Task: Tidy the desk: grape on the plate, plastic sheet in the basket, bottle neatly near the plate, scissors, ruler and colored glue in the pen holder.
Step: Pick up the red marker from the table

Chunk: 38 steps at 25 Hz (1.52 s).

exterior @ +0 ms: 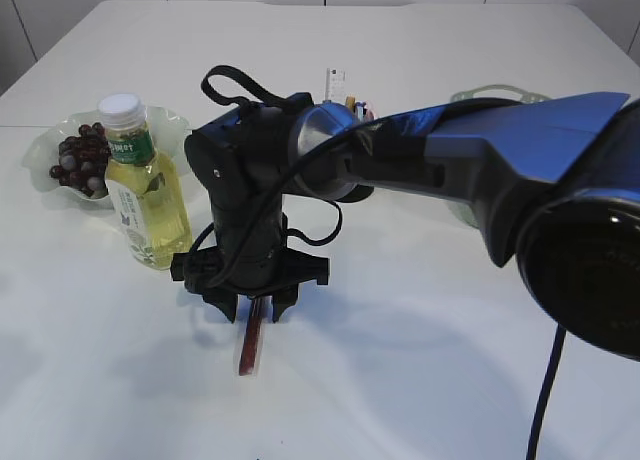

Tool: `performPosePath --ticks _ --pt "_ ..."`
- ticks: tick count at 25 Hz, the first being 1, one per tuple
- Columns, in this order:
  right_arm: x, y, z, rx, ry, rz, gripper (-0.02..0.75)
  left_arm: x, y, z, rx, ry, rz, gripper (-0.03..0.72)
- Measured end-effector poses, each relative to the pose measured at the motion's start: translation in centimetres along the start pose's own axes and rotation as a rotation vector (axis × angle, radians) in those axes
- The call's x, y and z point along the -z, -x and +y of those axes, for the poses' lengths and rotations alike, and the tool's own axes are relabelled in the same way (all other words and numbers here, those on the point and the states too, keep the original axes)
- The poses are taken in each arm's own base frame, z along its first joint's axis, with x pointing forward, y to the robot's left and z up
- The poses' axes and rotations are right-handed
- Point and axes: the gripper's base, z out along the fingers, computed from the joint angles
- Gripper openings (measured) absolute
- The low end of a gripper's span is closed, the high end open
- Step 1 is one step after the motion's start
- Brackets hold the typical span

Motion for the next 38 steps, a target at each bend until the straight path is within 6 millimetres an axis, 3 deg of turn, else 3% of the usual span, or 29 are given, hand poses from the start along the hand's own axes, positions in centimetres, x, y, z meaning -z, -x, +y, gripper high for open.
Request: performPosePath --ticks 4,10,13,29,38 --pt "-0.2 0.0 0.0 -0.003 0.001 0.006 0.407 0.0 0.0 0.0 0.000 0.000 0.000 0.384" --pt "-0.2 0.0 0.0 -0.001 0.002 0.007 0.230 0.0 0.0 0.0 0.000 0.000 0.000 0.384" --pt "-0.2 0.0 -0.1 0.007 -0.001 0.010 0.176 0.0 0.0 0.0 0.000 0.000 0.000 0.383" --pt "0.1 0.5 -0.7 0.071 0.078 0.088 0.163 0.0 0.0 0.0 0.000 0.000 0.000 0.373" --pt "5.1 4.3 -4.5 0.056 0.159 0.011 0.162 0.0 0.0 0.0 0.000 0.000 0.000 0.373"
